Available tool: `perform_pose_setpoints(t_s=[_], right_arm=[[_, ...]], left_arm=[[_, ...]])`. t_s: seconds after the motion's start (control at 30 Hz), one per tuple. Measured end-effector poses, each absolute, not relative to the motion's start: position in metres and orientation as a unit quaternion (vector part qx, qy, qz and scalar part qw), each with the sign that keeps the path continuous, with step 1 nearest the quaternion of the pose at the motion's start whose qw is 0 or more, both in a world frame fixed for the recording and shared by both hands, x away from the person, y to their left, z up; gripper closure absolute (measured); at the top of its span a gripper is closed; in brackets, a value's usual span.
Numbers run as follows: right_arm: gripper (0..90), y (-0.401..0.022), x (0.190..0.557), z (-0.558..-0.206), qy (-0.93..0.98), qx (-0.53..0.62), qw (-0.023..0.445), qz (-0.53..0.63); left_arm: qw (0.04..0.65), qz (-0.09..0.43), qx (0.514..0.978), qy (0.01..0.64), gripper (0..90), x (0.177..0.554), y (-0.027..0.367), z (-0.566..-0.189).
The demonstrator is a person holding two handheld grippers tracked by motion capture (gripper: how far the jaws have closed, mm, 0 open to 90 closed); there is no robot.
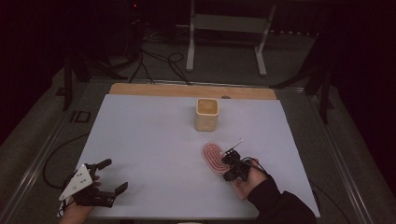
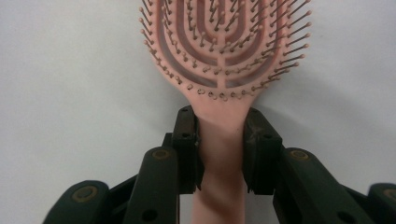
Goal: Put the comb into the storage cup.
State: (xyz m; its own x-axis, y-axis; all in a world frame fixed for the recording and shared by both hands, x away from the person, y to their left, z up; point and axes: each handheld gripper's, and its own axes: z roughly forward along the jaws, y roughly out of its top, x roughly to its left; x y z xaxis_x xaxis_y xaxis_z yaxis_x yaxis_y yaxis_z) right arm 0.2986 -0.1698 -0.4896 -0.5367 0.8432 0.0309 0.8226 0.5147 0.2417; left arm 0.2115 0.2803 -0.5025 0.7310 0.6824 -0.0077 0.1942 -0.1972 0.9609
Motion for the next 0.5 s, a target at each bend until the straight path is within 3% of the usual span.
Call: perform_pose_setpoints(t_s=[0.5], right_arm=[[70.1, -0.178, 0.296, -0.468, 0.87, 0.45, 0.052, 0.197]], left_arm=[[0.561, 0.217, 0.742, 0.296, 0.0, 0.212, 0.281, -0.503]])
